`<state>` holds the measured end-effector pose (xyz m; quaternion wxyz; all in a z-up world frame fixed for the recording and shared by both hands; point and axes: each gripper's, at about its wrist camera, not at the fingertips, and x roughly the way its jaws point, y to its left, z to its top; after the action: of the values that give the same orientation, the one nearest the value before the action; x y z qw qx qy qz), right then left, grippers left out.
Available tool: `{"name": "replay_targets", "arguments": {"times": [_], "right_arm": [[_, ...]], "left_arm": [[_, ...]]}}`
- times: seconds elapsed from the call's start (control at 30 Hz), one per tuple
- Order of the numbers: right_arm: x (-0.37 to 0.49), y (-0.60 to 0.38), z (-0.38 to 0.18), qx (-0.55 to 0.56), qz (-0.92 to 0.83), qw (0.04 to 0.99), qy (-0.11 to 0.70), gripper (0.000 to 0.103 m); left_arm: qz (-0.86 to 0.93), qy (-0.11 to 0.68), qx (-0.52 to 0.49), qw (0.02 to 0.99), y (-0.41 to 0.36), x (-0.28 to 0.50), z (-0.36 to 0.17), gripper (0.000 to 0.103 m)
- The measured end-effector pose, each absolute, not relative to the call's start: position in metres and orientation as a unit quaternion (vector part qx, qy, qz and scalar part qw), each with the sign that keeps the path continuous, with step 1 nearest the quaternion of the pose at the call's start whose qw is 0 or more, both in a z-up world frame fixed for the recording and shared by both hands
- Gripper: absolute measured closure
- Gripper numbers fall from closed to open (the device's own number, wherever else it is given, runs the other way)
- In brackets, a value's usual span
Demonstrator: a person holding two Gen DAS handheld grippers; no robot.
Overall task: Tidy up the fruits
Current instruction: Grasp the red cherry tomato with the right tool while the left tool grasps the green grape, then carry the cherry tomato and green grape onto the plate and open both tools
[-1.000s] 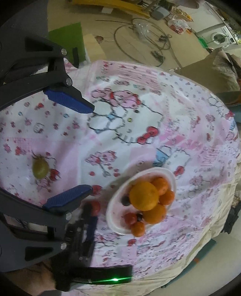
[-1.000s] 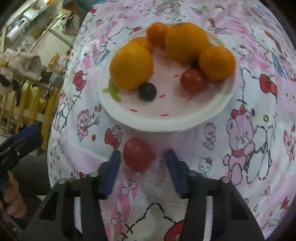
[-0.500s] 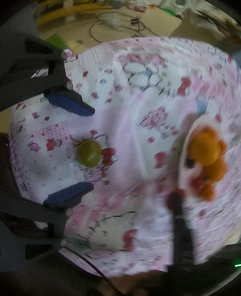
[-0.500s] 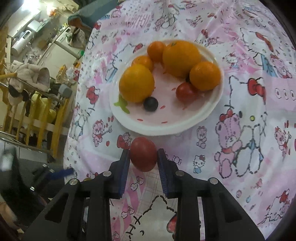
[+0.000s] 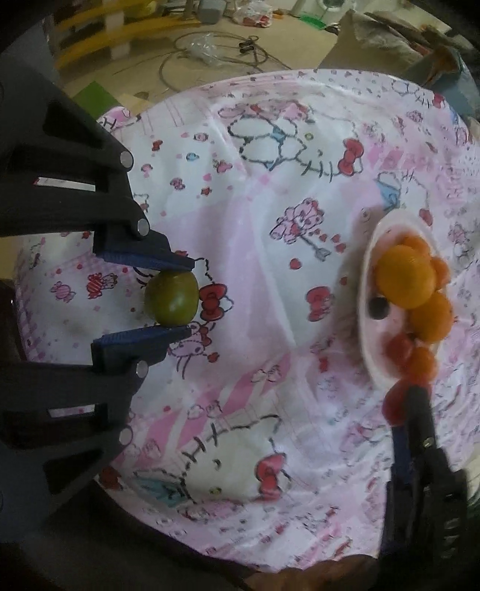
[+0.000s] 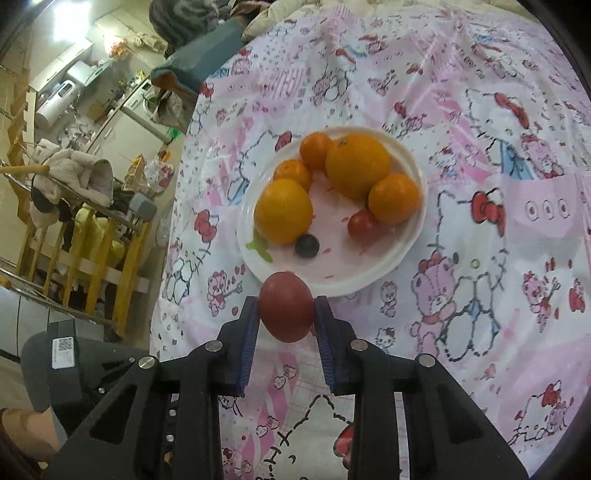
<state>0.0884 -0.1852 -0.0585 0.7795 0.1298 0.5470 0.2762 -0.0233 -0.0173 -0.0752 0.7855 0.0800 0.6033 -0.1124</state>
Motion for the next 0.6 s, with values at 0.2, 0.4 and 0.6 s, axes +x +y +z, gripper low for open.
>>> {"name": "replay_targets", "arguments": {"times": [0.2,0.4,0.6], "right_arm": [[0.098,-0.212,-0.037,0.169,0.267,0.793,0.520,0.071],[0.112,-0.231,-0.035,0.180,0.251,0.797,0.520,0.071],[0.133,-0.225,-0.054,0.171,0.240,0.784,0.546,0.071]], "left_arm": [[-0.097,0.573,0.035,0.813,-0.008,0.001,-0.028,0.078],[-0.087,0.563,0.006,0.822,-0.008,0.047,-0.010,0.078],[-0.085,0.568,0.002,0.819,-0.021,0.083,-0.025,0.078]]}}
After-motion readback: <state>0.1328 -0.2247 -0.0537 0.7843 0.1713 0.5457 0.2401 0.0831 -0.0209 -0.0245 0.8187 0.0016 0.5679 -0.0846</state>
